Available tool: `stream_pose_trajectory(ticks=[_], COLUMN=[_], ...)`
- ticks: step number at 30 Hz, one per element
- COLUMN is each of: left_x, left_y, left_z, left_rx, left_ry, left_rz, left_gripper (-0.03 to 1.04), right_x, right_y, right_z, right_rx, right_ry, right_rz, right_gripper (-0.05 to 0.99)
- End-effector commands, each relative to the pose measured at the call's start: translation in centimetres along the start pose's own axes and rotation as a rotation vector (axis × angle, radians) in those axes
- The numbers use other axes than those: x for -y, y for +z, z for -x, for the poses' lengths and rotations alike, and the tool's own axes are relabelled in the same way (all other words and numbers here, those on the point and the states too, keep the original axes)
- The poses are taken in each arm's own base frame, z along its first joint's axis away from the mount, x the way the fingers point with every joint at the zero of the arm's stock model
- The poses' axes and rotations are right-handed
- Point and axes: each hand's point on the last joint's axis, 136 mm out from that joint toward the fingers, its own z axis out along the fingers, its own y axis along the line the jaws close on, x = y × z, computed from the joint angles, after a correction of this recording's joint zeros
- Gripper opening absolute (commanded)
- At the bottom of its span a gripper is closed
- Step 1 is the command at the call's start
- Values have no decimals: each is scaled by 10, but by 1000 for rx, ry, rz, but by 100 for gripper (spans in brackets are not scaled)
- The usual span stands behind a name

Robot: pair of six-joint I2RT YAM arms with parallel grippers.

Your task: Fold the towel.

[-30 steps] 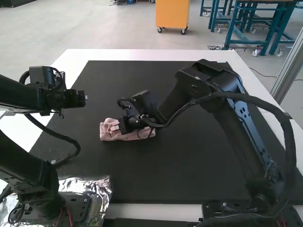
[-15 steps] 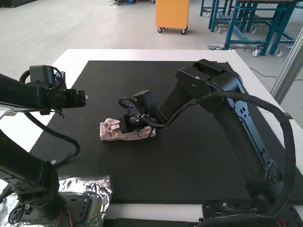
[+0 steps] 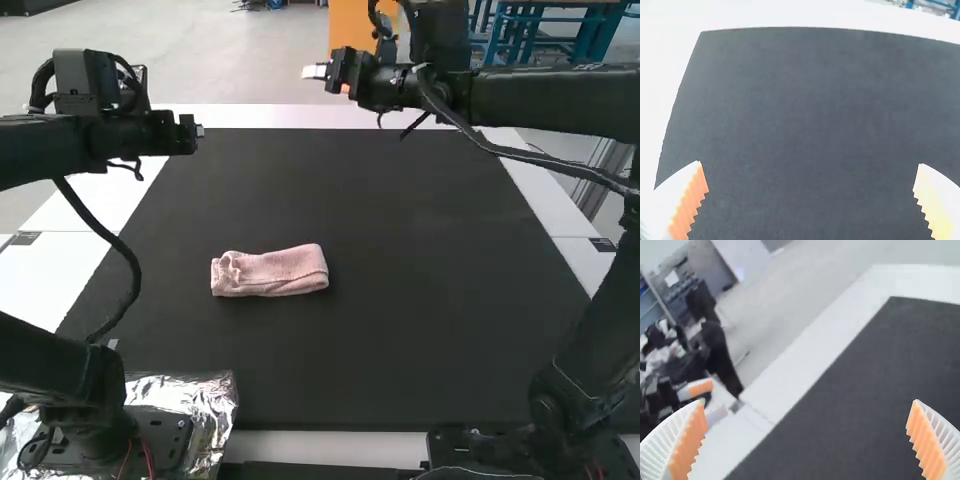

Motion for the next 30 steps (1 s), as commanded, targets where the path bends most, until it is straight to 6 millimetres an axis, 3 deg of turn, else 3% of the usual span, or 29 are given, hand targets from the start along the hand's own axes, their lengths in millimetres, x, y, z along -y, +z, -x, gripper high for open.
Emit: stream_pose_trajectory(ticks=[1,4,7,13,18,21,25,28,30], left_x=[31,43,47,60,65,67,67,63,61], left_y=[-27,-51,-77,-158,-234,-285,-325,-331,-322], left_z=[51,71,78,105,104,100,79,67,60], left_rx=[116,150,168,366,568,718,825,834,792], left_ry=[18,27,31,60,80,93,97,93,84], left_rz=[-68,-92,-101,-130,-146,-150,-156,-136,-127], left_gripper=[97,97,97,97,97,97,97,97,97], right_x=[-14,-22,-32,-73,-123,-147,-166,-179,-166], right_y=[-69,-133,-191,-291,-363,-396,-426,-449,-454], right_z=[81,117,129,115,91,73,50,37,35], right_rx=[206,319,388,524,689,756,813,878,888], right_ry=[-159,-195,-221,-294,-383,-416,-492,-567,-566], right_rz=[-98,-187,-248,-333,-363,-380,-442,-503,-577], right_gripper=[92,92,92,92,92,92,92,92,92])
